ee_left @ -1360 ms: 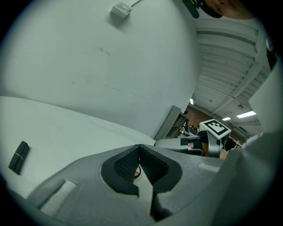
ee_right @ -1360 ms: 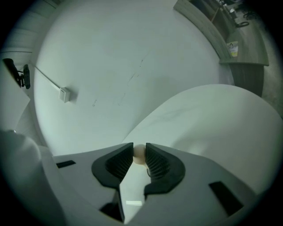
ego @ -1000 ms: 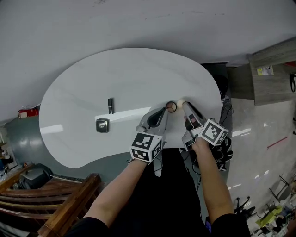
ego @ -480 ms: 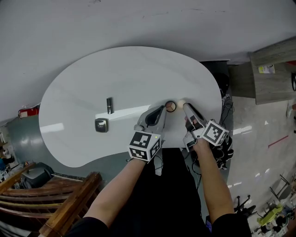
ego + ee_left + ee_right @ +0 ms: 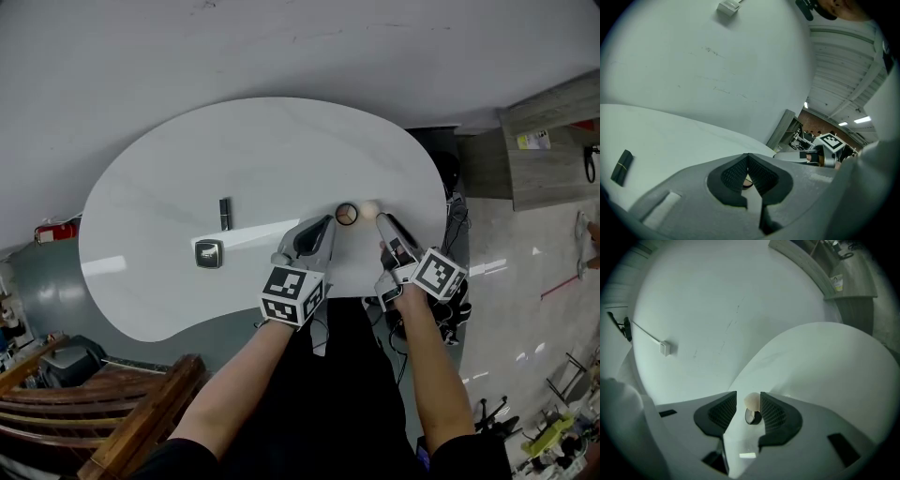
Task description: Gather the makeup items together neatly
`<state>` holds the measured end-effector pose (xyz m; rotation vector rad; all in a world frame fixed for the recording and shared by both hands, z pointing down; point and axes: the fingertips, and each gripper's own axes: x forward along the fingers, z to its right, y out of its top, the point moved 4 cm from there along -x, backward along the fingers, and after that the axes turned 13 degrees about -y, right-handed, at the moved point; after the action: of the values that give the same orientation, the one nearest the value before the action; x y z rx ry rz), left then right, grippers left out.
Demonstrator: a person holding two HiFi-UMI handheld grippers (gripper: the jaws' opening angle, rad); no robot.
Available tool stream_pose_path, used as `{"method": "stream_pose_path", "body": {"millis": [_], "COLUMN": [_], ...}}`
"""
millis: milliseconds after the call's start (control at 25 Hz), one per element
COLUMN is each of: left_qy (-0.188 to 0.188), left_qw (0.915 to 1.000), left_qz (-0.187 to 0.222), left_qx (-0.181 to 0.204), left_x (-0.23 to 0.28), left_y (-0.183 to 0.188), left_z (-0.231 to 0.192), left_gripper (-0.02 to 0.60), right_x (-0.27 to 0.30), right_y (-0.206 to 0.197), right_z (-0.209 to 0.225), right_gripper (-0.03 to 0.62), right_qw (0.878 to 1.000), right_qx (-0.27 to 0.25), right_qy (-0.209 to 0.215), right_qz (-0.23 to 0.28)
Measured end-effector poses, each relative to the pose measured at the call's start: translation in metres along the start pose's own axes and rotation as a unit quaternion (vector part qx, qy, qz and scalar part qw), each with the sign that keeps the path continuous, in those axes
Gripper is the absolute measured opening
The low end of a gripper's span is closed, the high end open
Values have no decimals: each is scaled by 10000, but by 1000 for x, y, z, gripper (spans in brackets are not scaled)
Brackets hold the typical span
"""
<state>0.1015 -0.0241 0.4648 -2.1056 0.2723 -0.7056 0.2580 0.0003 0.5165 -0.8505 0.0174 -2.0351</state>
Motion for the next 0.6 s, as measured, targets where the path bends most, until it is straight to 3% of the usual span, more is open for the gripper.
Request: {"method": "stream_pose_path", "body": {"millis": [320, 600], "left_qy": [29, 316], "left_qw": [9999, 9987], "left_qz": [146, 381], "left_qx": [77, 113], "left_x": [-32, -89], "left_y": [3, 4], "left_z": [0, -18], "left_gripper": [9, 9], "right_x": [-23, -5], "right_y": [-29, -91], "right_z": [-18, -87], "right_gripper": [98, 87], "right_qw": [9992, 9926], "right_qx": [-312, -1059], "right_qy": [-235, 277], "right_qz": [0, -520]}}
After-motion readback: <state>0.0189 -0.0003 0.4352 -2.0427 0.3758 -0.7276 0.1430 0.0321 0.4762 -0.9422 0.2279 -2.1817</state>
